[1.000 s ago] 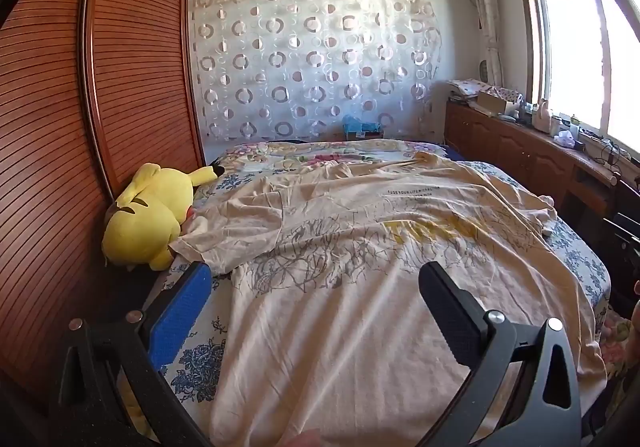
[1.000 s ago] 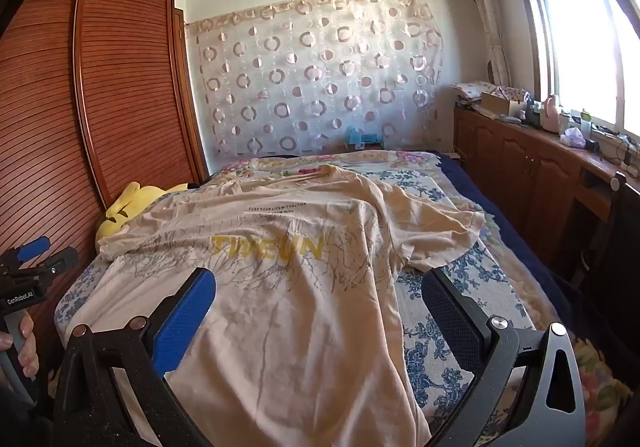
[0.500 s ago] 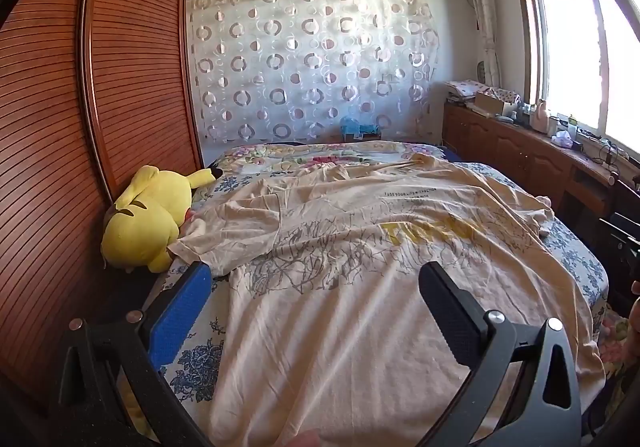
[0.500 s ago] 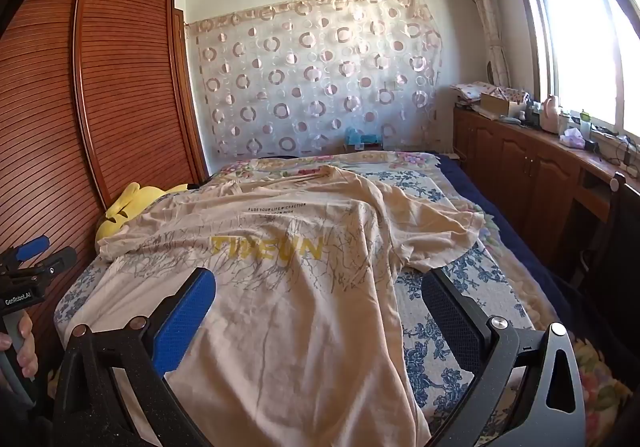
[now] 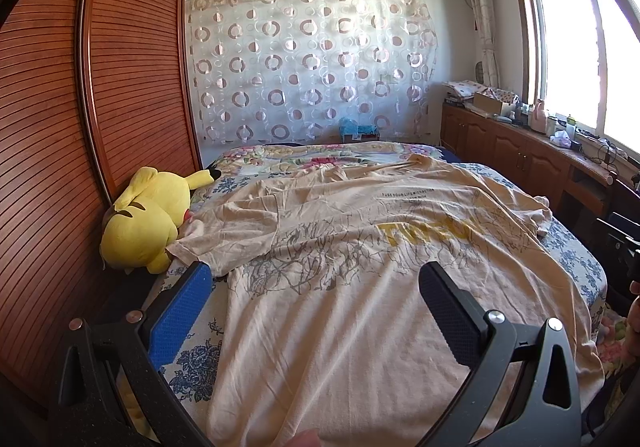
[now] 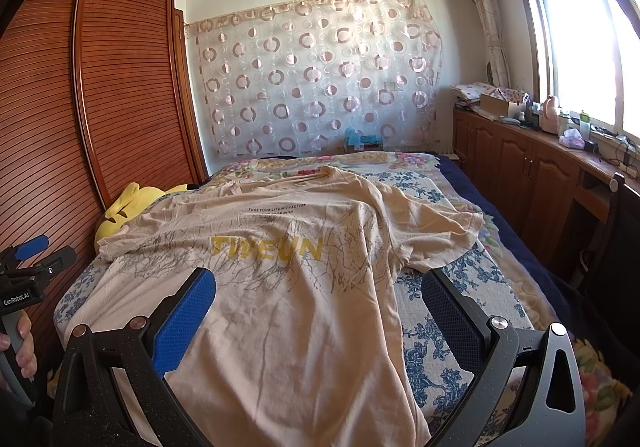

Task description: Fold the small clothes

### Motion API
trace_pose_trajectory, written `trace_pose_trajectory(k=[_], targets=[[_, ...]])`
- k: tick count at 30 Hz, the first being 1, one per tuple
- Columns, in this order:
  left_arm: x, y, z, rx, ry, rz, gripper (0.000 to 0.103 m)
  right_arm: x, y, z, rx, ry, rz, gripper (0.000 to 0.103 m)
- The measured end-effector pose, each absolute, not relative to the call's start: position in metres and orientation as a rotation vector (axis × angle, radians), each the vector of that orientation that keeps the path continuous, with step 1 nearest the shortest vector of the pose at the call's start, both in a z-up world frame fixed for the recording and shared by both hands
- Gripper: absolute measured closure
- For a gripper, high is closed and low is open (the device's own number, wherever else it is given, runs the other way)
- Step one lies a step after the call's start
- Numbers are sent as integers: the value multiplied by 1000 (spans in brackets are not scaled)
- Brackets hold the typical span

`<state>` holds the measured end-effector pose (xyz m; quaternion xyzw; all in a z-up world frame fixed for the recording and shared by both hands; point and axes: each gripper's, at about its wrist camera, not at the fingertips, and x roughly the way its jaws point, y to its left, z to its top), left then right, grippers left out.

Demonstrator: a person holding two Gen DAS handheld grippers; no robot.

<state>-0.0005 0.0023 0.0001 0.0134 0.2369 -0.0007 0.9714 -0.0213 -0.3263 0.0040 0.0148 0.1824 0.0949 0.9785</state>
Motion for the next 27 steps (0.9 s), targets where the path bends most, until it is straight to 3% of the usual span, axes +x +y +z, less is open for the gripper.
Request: trace_pose_trajectory(k=[27], targets=[[-1, 2, 0, 27, 474, -2, 0, -23, -325, 4, 28, 365, 192, 0]])
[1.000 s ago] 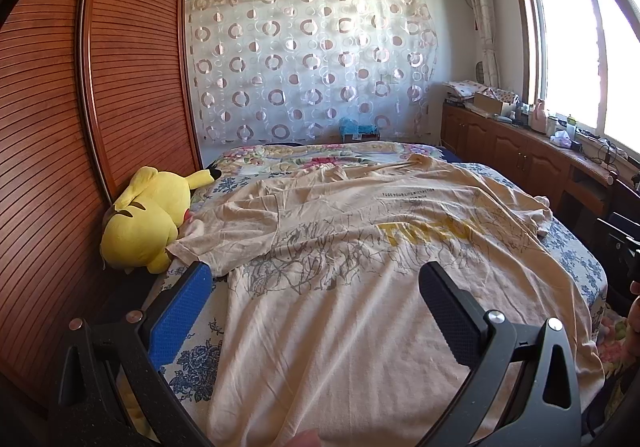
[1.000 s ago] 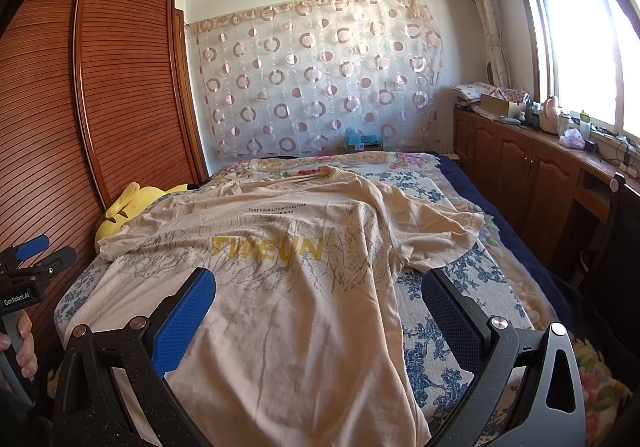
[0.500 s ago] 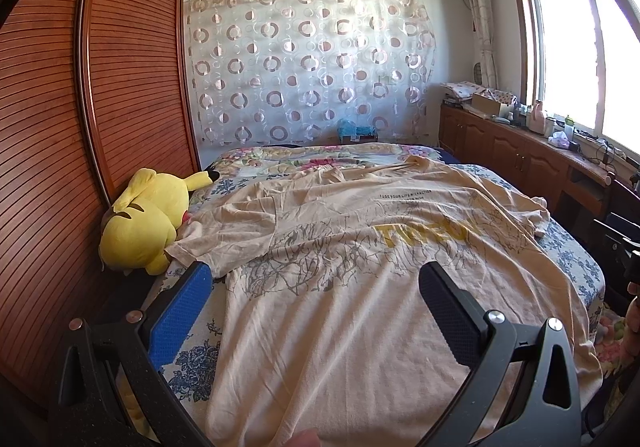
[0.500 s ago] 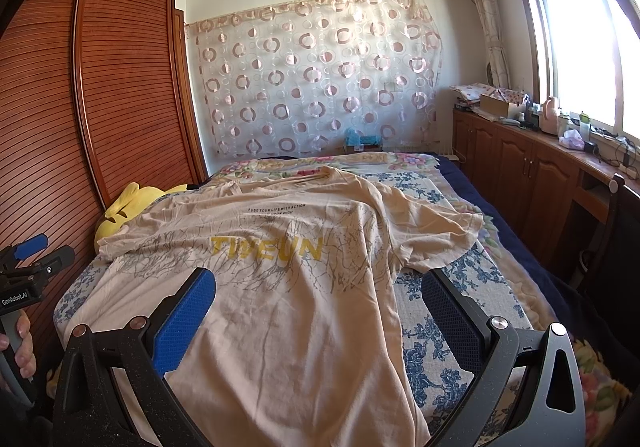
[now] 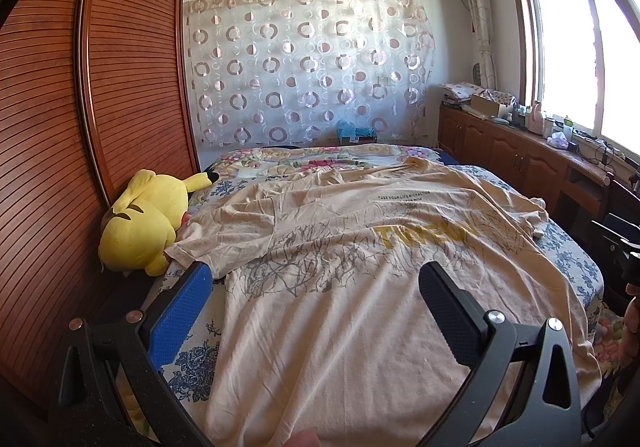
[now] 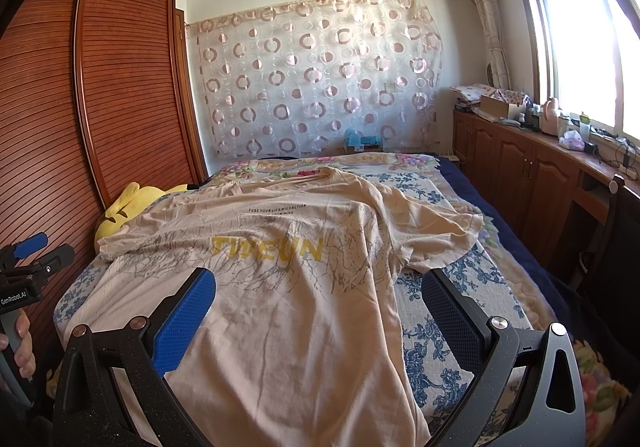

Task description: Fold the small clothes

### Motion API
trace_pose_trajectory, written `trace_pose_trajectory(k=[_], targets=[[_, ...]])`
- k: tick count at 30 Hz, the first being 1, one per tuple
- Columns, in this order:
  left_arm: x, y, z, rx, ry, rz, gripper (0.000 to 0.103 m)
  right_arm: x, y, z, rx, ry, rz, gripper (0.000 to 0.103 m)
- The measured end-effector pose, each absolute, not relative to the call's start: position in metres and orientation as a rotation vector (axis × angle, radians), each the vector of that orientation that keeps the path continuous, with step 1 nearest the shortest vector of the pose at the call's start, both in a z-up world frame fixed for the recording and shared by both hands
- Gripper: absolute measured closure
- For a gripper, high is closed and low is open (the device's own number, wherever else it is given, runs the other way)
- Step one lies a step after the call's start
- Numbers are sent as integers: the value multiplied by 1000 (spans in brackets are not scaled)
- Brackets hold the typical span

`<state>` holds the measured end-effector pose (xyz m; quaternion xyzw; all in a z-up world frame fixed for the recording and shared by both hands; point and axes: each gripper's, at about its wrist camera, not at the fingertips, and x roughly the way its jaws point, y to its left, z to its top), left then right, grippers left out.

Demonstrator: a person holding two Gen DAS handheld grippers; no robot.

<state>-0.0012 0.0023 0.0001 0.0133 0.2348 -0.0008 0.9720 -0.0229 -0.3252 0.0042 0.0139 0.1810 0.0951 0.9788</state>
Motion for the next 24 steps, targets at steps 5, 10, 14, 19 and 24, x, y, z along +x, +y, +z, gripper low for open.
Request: trace_pose_trajectory(k=[5, 10, 14, 19, 24], targets=[[-1, 2, 0, 27, 473, -2, 0, -25, -327, 4, 29, 365, 191, 0], [-1, -8, 6, 26, 471, -2, 0, -25, -327, 4, 28, 365, 190, 0], [-1, -8, 6, 27, 470, -1, 0, -23, -327, 3, 29, 364, 191, 0], [-1, -8, 6, 27, 468, -1, 0, -23, -327, 4, 28, 364, 192, 0], [-1, -8, 7, 27, 468, -1, 0, -24, -327, 4, 28, 364, 191, 0]])
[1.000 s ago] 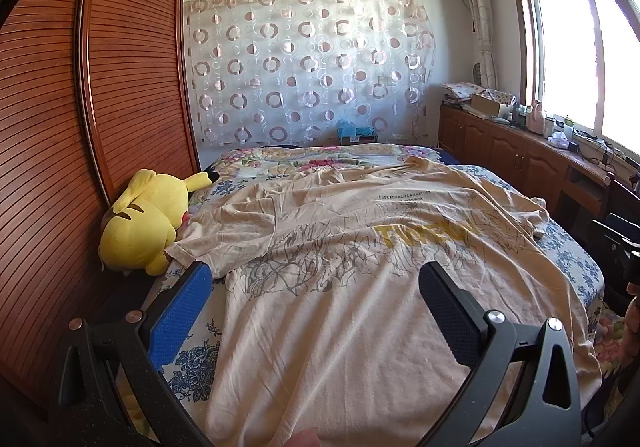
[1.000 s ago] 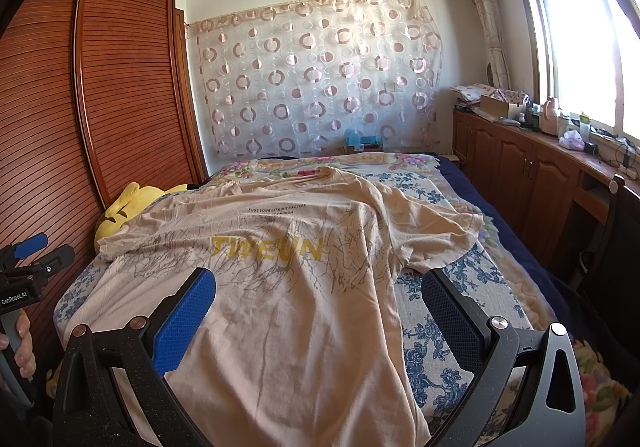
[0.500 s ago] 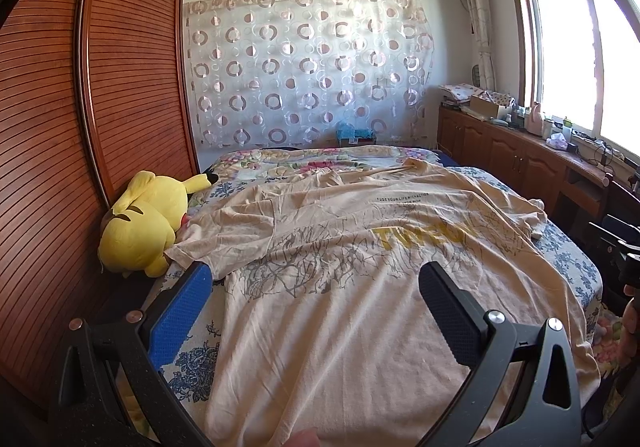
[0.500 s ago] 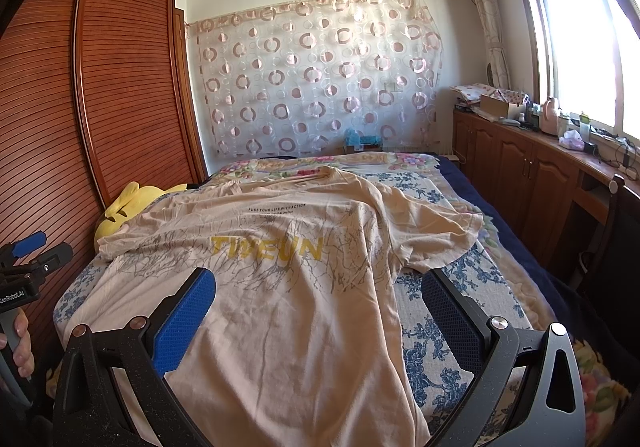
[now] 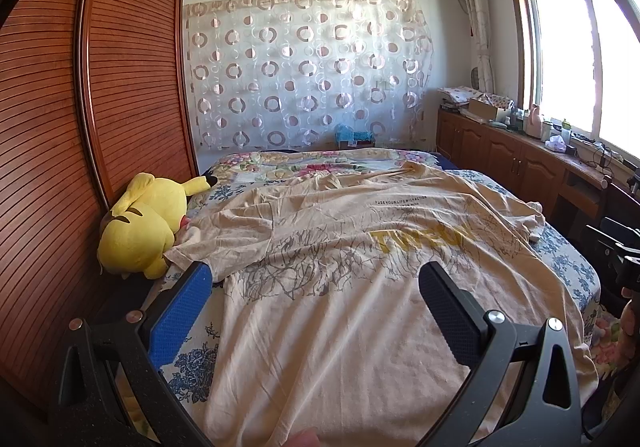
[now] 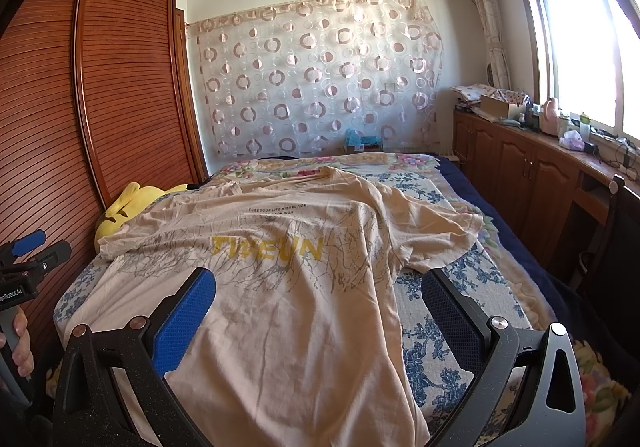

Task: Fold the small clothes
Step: 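Grasp the beige T-shirt sleeve with the left gripper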

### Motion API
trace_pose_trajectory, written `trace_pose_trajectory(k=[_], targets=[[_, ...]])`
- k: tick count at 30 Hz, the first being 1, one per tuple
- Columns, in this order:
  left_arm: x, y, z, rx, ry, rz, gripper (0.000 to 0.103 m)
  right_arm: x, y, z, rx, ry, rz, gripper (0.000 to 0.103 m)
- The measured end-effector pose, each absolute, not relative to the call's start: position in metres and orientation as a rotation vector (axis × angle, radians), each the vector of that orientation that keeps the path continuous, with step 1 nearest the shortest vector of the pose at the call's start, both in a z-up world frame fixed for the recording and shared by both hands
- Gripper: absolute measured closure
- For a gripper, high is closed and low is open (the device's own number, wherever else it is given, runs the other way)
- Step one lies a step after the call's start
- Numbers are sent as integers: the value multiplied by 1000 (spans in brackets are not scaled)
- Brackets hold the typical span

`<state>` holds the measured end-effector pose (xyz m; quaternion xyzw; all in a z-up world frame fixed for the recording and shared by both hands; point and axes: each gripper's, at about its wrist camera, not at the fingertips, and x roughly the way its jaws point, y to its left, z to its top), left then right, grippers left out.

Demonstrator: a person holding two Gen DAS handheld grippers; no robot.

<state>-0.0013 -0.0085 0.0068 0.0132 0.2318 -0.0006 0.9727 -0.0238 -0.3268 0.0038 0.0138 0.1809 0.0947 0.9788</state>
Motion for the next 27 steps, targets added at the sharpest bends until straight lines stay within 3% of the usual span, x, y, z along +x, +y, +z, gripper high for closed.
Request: trace_pose_trajectory(k=[16, 27], targets=[[11, -7, 10, 40, 481, 28, 0, -14, -322, 0, 9, 378, 226, 0], [40, 33, -18, 10, 577, 51, 0, 23, -302, -3, -47, 397, 306, 0]])
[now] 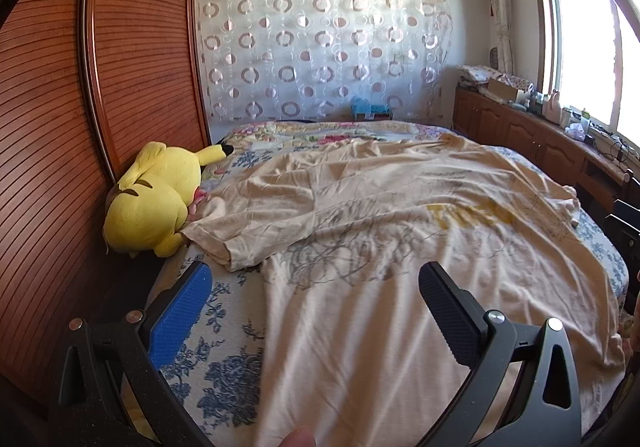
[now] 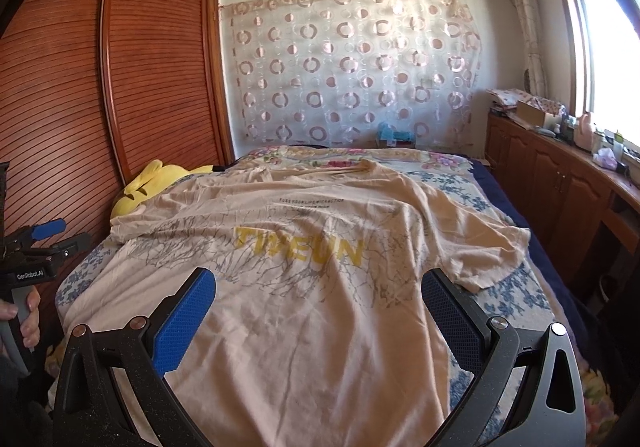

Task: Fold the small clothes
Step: 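Grasp the beige T-shirt sleeve with the left gripper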

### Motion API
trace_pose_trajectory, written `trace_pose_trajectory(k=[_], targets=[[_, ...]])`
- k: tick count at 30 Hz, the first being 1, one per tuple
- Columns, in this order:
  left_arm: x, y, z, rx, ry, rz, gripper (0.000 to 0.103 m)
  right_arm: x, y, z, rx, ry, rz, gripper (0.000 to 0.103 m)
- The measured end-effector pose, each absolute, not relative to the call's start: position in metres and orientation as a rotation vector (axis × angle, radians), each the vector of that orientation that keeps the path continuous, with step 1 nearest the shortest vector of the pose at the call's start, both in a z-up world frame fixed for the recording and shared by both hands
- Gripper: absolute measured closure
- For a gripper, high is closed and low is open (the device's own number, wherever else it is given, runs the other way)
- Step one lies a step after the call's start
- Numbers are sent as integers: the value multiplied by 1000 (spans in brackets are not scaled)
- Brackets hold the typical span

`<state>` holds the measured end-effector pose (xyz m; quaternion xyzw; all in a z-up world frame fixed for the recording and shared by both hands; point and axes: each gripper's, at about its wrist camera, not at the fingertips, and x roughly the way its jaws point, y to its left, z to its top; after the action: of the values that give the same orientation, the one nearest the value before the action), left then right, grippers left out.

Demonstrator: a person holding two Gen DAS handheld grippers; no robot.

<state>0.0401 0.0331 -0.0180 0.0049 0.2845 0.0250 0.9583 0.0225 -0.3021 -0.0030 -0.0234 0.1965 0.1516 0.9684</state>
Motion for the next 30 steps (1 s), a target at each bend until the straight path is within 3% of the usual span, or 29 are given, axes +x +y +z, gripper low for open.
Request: trace_pose_trajectory(k=[18, 27, 30], targets=[[88, 115, -41, -34, 685, 68, 1, 119, -251, -24, -142, 563, 448, 0], [124, 143, -63, -169, 820, 7, 35, 145, -223, -33, -286, 661, 459, 0], [134, 158, -64, -219, 832, 19, 37, 150, -218, -37, -322, 687, 459, 0]])
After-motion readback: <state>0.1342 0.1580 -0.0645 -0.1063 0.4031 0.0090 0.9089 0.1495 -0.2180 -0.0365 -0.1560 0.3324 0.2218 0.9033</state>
